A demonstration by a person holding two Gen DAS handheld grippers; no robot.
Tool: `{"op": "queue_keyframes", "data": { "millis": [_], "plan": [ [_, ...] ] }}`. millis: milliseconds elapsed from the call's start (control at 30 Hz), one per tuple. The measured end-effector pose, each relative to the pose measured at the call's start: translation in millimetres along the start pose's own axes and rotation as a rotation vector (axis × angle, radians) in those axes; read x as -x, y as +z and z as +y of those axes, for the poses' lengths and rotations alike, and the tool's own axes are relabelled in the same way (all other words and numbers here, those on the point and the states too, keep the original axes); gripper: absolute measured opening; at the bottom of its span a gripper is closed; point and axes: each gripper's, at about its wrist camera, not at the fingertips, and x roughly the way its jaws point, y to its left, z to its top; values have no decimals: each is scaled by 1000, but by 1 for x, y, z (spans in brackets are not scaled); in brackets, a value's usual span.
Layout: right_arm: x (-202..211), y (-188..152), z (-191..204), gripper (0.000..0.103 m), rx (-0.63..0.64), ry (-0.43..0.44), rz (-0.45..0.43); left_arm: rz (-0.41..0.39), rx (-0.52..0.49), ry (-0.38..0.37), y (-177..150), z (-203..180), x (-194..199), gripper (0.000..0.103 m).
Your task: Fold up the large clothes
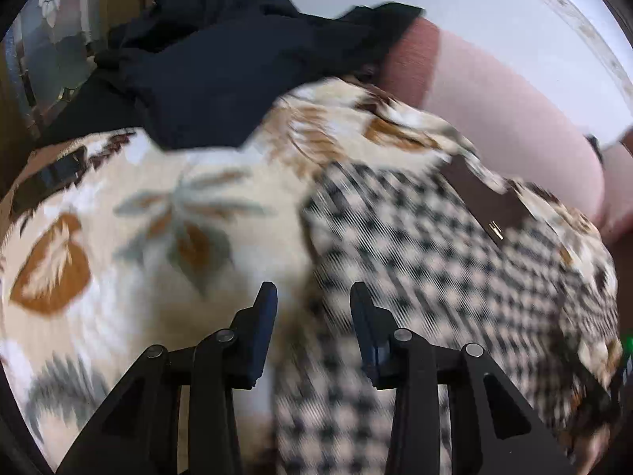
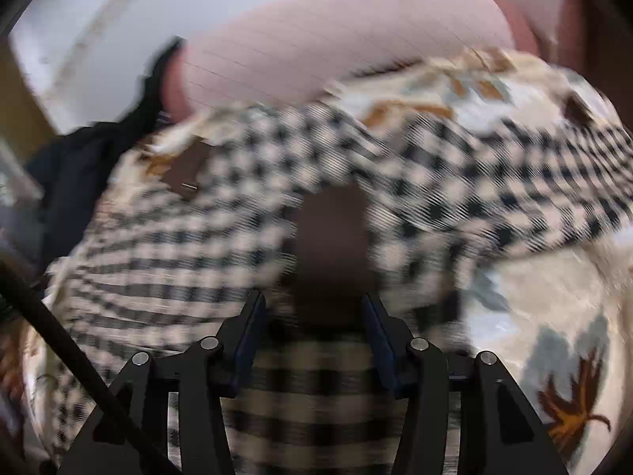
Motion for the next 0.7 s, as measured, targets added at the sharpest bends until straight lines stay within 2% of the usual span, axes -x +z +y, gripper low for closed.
{"op": "queue_keyframes", "data": {
  "millis": [67, 167, 233, 433, 567, 700],
  "plan": [
    [9, 1, -7, 58, -30, 16, -7, 30, -15, -26, -24, -13, 11, 38],
    [41, 7, -26, 59, -38, -9, -80, 52, -40, -61, -56, -31, 28, 43],
    [65, 13, -57, 59, -109, -46, -138, 58, -66, -67, -75, -44, 37, 49],
    [108, 23, -215, 60, -512, -232, -257, 89, -108, -97, -112, -74, 52, 51],
    [111, 24, -284, 61, -697, -168, -262, 106, -104, -94, -120, -83, 55, 51],
    [100, 29, -316, 62, -757, -118, -274, 108, -104, -71, -121, -85, 56, 51]
  ]
}}
